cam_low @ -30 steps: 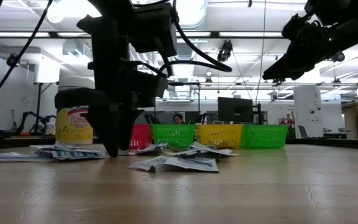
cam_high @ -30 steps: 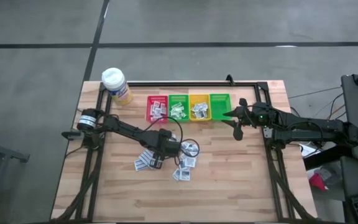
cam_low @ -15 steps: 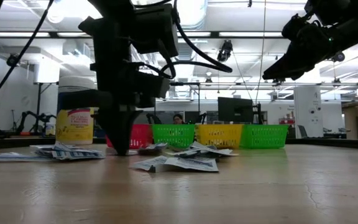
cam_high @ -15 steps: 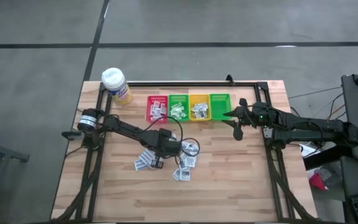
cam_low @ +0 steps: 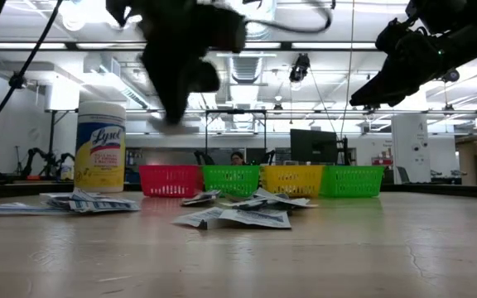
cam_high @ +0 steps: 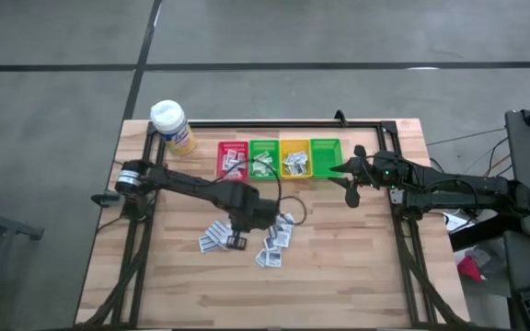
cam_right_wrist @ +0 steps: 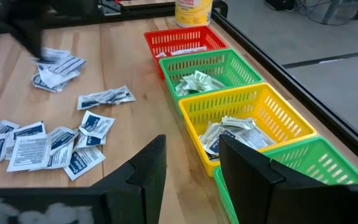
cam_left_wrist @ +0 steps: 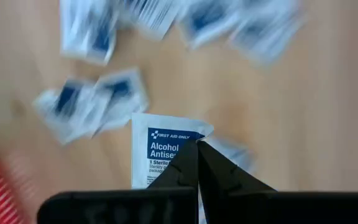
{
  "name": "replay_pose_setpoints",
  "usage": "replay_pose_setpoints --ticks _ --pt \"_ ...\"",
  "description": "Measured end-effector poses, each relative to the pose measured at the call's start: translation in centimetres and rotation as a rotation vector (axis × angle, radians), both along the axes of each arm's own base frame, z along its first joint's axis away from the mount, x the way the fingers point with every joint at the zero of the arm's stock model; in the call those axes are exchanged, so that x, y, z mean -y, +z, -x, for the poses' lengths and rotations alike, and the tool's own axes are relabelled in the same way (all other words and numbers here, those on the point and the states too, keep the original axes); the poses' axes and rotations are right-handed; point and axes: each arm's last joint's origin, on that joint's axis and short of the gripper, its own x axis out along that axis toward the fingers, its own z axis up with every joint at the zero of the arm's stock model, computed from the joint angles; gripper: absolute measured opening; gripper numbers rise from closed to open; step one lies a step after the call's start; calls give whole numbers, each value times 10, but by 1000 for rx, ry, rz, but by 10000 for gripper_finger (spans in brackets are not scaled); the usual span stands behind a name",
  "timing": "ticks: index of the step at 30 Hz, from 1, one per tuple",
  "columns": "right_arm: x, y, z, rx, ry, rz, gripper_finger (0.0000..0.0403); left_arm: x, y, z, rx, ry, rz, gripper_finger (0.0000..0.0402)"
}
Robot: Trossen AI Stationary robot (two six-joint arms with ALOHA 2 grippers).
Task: Pick & Place First Aid Supplies
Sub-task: Put the alcohol pad into the yellow bin
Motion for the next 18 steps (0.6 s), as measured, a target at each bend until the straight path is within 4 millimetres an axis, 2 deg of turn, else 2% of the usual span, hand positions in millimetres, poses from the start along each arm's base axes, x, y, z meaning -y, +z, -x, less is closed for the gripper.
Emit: replay_pose_setpoints --ticks 3,7,13,18 --pt "0 0 0 0 0 0 146 -7 24 -10 68 69 167 0" --pt "0 0 0 0 0 0 146 -26 47 -24 189 167 332 0" --pt "0 0 0 0 0 0 146 -57 63 -47 445 254 459 0" --pt "0 0 0 0 0 0 146 -83 74 -58 614 381 479 0"
